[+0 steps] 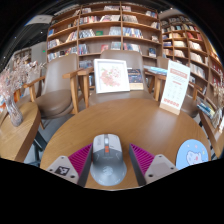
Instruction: Arrange mouse
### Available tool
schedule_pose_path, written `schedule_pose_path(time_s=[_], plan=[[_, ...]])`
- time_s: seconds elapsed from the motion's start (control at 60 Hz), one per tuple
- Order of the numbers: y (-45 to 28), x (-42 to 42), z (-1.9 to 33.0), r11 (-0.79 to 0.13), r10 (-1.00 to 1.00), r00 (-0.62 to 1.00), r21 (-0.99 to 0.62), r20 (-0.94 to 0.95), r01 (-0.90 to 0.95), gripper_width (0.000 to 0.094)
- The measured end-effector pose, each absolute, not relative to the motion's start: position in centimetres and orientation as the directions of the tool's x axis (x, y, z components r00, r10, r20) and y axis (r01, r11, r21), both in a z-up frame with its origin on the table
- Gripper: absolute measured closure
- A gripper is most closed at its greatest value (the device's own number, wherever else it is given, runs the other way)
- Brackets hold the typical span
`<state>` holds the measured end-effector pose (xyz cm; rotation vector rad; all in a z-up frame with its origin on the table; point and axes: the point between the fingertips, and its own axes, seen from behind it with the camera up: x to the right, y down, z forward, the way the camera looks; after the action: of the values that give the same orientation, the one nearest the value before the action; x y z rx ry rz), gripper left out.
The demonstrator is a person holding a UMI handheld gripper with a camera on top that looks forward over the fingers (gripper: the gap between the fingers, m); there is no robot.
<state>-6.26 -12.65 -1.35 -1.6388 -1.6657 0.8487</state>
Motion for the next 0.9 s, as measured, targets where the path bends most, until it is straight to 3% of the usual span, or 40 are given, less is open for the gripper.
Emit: schedule_pose_path(time_s=[0.033, 0.083, 0.2, 0.317, 0.467, 0.567, 0.7, 0.9], plan=[[-13.0, -6.3, -1.3, 0.024, 0.999, -0.033, -0.811, 0.006, 0.585, 0.0434], [-12.6, -6.1, -1.3, 0.024, 1.0, -0.016, -0.804, 0.018, 0.594, 0.0482], [-12.3, -5.2, 0.4, -0.011, 0.999, -0.018, -0.809, -0.027, 0.588, 0.0492], [-10.5, -3.7, 5.2, -0.024, 0.999, -0.021, -0.845, -0.042, 0.535, 0.0493], [-5.0, -1.5, 11.6, -0.019, 1.0, -0.01, -0.88, -0.027, 0.475, 0.0492], [0.1, -0.5, 13.6, -0.007, 1.0, 0.026, -0.887, 0.006, 0.461, 0.0492], [6.8, 0.4, 12.7, -0.031, 0.995, 0.094, -0.879, 0.016, 0.476, 0.0493], [11.7, 1.8, 6.3, -0.05, 0.992, 0.127, -0.834, 0.024, 0.55, 0.0496]])
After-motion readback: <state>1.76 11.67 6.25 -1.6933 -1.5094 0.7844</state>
